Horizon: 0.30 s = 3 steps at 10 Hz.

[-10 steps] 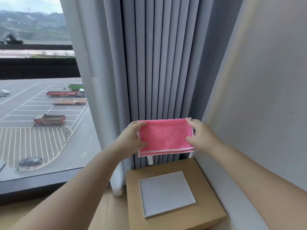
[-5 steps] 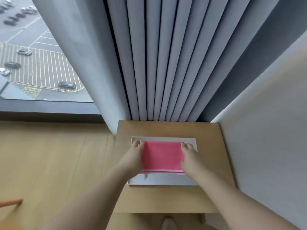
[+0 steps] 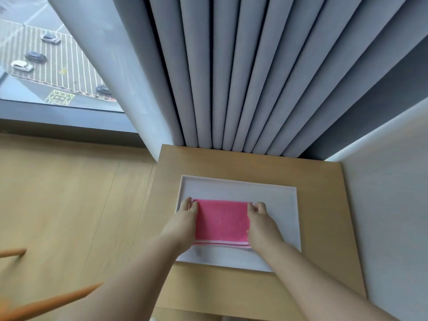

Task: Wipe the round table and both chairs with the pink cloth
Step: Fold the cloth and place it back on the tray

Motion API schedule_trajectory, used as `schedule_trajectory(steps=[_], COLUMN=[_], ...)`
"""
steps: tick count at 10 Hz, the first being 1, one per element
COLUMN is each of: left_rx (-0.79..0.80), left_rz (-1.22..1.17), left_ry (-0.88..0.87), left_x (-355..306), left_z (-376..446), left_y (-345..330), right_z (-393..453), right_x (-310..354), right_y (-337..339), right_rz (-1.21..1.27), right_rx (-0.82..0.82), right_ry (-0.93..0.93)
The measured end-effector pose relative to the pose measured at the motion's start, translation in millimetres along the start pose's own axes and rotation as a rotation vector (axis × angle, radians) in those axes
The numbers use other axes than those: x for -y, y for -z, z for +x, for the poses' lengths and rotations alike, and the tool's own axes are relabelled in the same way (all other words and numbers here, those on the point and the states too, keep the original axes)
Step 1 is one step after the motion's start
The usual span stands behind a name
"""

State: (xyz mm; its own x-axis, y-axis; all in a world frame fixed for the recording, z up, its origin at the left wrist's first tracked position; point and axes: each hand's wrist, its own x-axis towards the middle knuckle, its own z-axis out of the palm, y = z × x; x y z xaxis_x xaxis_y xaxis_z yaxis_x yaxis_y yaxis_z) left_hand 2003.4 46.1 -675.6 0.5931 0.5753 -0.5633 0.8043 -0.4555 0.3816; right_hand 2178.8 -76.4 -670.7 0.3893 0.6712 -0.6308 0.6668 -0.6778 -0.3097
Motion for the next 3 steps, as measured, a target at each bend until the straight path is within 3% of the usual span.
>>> schedule_trajectory(steps=[1,2,3], left_rx=[-0.045,-0.101,-0.127], left_rz=[0.121,0.32,0.373], left_ry=[0.009,0.014,0.023], left_x=[-2.1,-1.7,0.0], left_z=[0.8,-0.4,-6.8], left_y=[-1.5,3.7,14.8], right_z=[3.5,2.8,-0.4], right_x=[-1.3,-4.4,-2.4], right_y=[0.2,4.9,14.1], right_rz=[0.0,-0.172,-0.239], right_rx=[-0.027,0.002,0.005], right_ry=[-0.041,0.004,0.0])
